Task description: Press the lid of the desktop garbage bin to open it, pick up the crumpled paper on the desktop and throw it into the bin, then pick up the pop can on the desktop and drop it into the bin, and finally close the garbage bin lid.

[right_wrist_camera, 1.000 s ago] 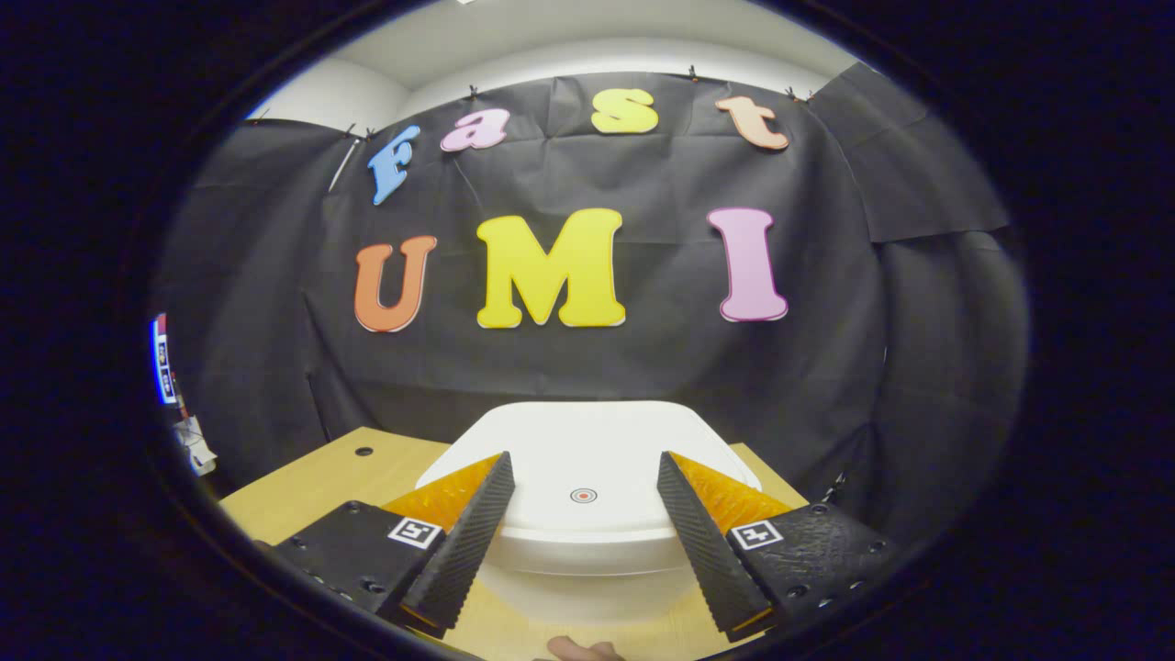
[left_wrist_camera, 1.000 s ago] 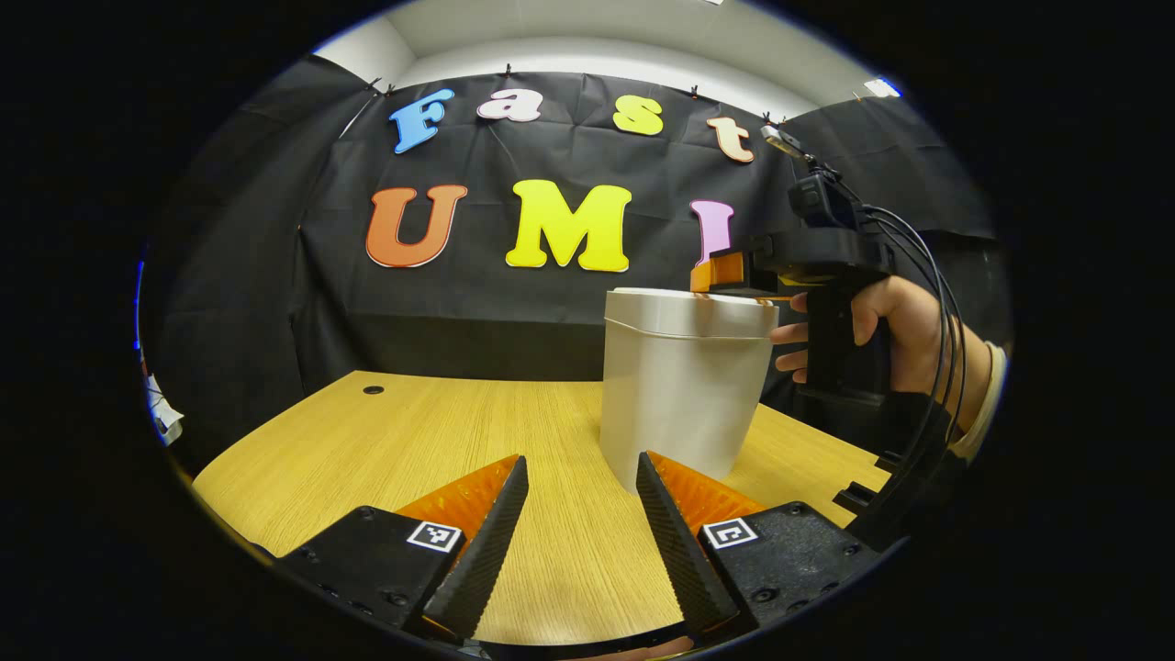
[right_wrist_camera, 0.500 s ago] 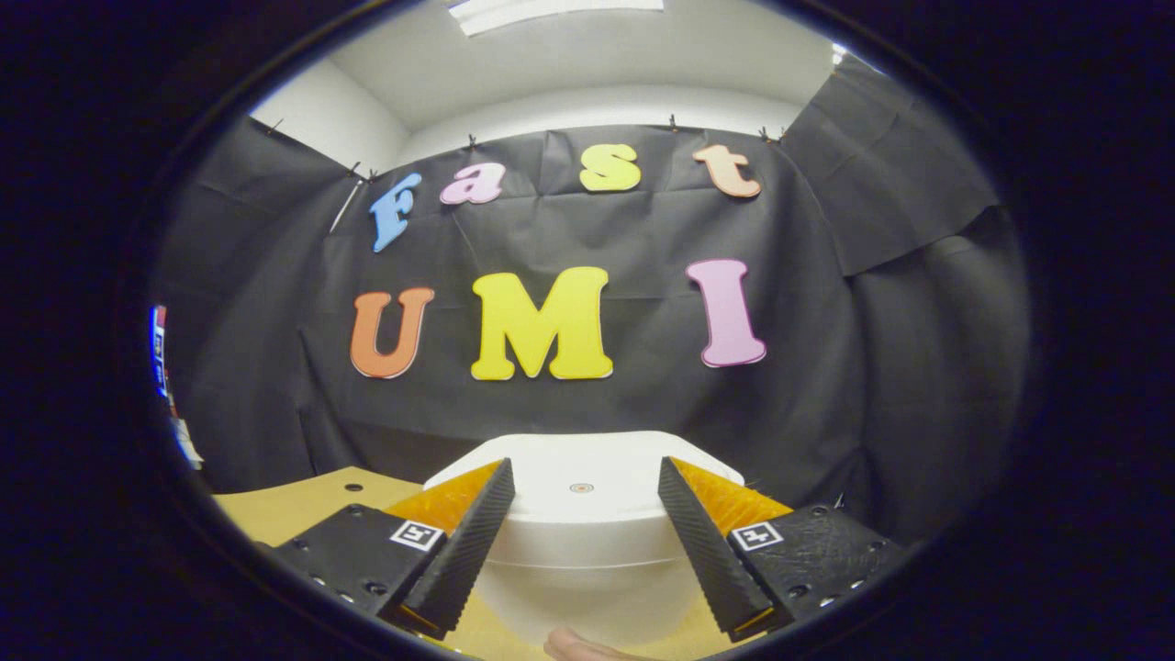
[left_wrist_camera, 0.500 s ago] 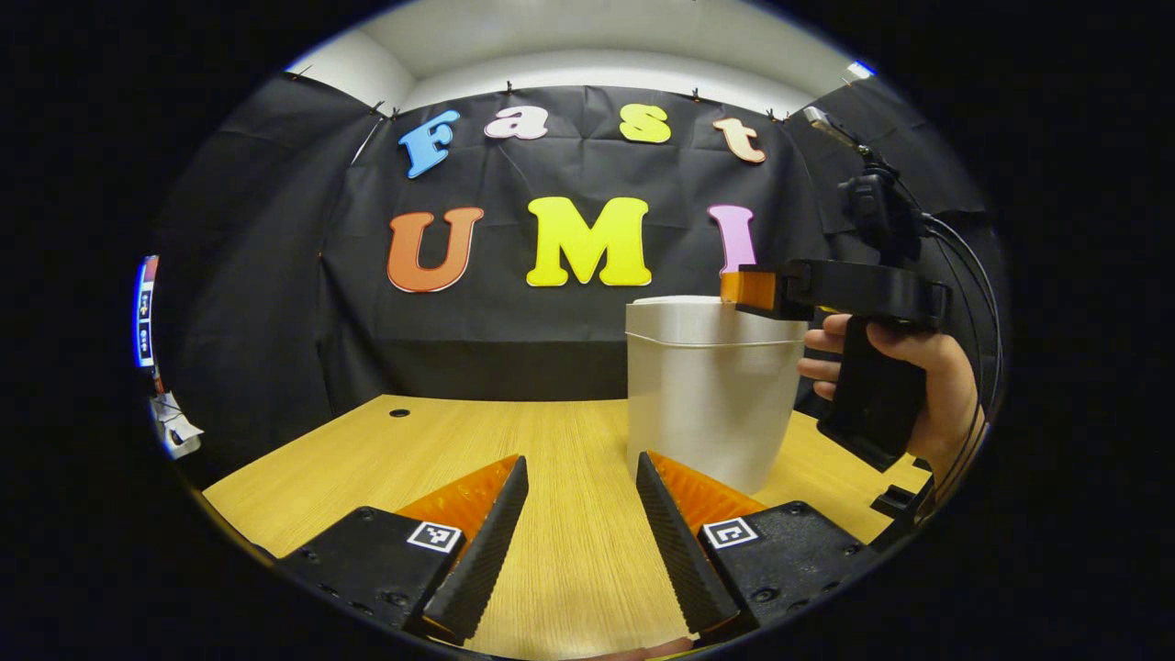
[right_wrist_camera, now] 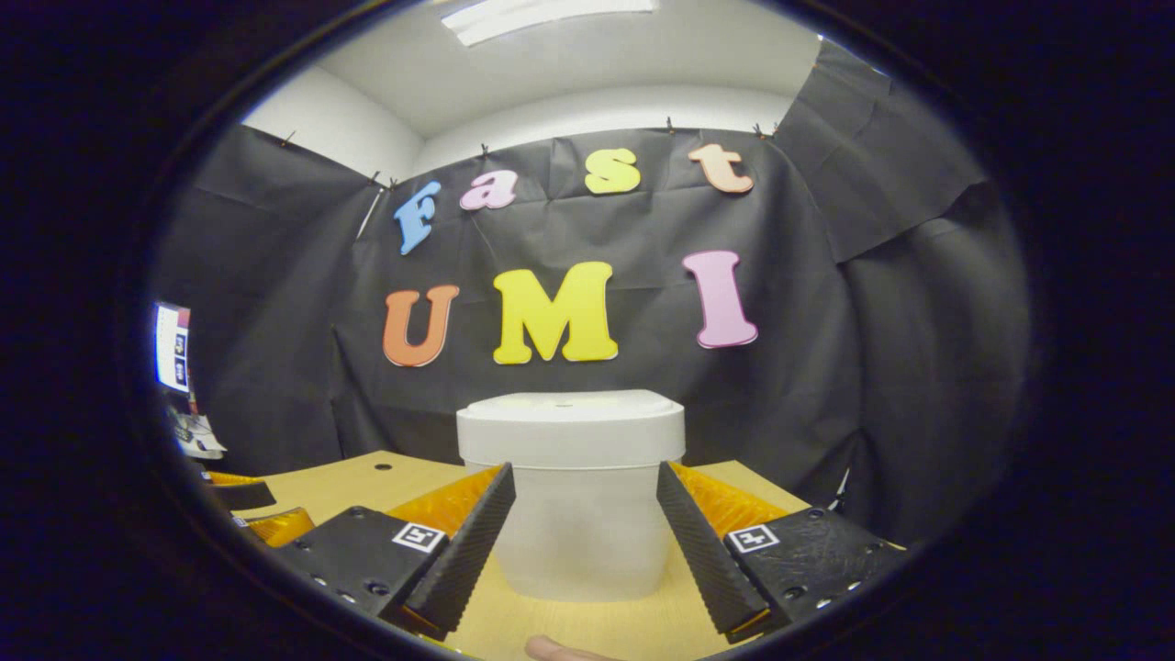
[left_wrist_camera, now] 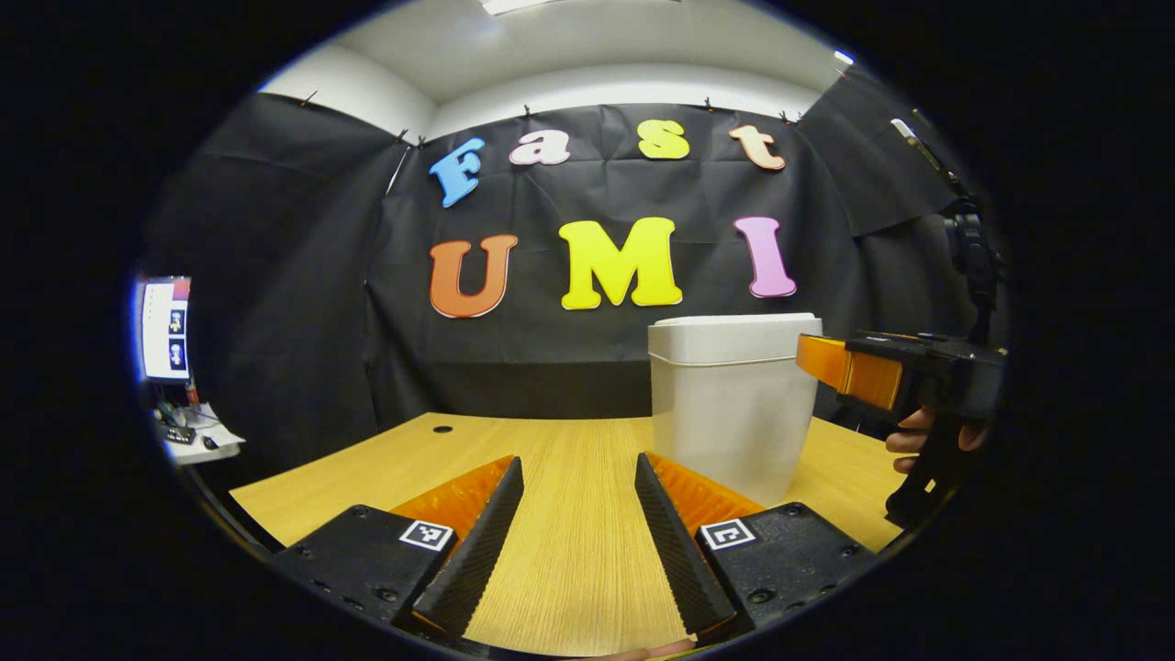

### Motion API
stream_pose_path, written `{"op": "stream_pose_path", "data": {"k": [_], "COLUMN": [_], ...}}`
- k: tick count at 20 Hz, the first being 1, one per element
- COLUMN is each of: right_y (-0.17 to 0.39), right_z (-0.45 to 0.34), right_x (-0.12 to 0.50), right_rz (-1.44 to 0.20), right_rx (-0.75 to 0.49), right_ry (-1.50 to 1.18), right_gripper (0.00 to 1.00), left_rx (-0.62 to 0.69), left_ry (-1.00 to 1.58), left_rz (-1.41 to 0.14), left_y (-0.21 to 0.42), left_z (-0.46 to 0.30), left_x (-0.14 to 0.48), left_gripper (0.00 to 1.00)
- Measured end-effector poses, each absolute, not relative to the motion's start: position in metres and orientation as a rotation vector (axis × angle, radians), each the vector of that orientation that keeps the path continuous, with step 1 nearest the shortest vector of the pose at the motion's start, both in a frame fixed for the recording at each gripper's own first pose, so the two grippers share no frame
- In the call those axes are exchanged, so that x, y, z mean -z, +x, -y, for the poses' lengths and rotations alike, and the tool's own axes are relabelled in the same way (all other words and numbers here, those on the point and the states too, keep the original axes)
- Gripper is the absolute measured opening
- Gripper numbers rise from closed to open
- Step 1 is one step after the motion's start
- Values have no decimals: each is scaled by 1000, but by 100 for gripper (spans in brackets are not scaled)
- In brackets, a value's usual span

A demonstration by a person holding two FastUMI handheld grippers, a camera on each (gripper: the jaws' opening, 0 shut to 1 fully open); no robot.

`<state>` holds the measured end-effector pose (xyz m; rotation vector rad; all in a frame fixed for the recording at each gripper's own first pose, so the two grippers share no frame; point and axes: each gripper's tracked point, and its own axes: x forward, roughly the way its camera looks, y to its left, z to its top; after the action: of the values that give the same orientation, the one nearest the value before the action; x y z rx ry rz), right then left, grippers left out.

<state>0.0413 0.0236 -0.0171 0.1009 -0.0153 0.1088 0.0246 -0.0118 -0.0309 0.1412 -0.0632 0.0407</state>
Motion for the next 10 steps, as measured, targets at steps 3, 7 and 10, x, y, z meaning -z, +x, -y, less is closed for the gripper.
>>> {"op": "stream_pose_path", "data": {"k": [3,7,10], "right_y": [30,23,15], "right_z": [-9,21,17], "right_x": [15,-1,5], "right_rz": [33,66,13], "right_rx": [-116,-52,-57], "right_ry": [98,83,93], "right_gripper": [95,95,96], "left_rx": [-52,-31,-25], "left_ry": [130,90,64], "left_rz": [71,46,13], "left_y": [19,18,12], "left_z": [19,26,20], "left_x": [29,35,42], "left_gripper": [83,84,84]}}
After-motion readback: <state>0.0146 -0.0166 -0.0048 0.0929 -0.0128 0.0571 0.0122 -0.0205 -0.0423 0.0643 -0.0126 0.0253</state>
